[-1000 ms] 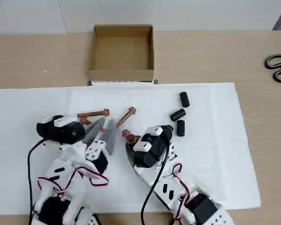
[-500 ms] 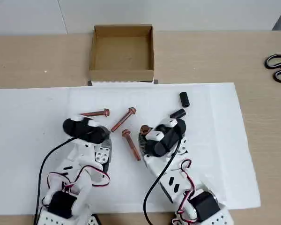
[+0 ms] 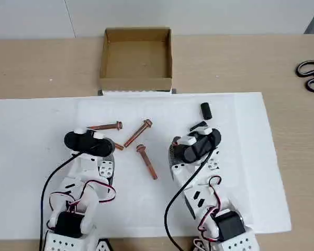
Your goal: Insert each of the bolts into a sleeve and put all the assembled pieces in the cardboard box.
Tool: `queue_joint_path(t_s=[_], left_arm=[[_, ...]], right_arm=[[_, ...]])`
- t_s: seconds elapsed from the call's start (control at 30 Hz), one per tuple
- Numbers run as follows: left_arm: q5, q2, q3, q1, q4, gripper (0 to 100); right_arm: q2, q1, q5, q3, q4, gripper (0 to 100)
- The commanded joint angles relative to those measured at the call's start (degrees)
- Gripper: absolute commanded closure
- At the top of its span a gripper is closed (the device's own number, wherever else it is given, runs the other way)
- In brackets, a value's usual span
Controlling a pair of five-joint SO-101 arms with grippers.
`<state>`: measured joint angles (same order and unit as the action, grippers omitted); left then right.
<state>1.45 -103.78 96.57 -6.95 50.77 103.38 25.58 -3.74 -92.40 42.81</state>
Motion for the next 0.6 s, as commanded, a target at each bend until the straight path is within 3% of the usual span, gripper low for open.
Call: queue_joint_path(t_s=[0.0, 0.23, 0.57], left_arm=[[-0.1, -0.3, -0.3, 0.4, 0.1, 99], [-0.2, -0.3, -0.3, 0.4, 0.1, 99], [-0.2, -0.3, -0.3, 0.4, 0.1, 99]], right_arm=[[0.2, -2.2, -1.1, 1.7, -3.1, 99.7], [-8.7, -3.7, -1.1, 11.3, -4.9, 99.7], [-56.0, -4.1, -1.2, 42.5, -19.6, 99.7]])
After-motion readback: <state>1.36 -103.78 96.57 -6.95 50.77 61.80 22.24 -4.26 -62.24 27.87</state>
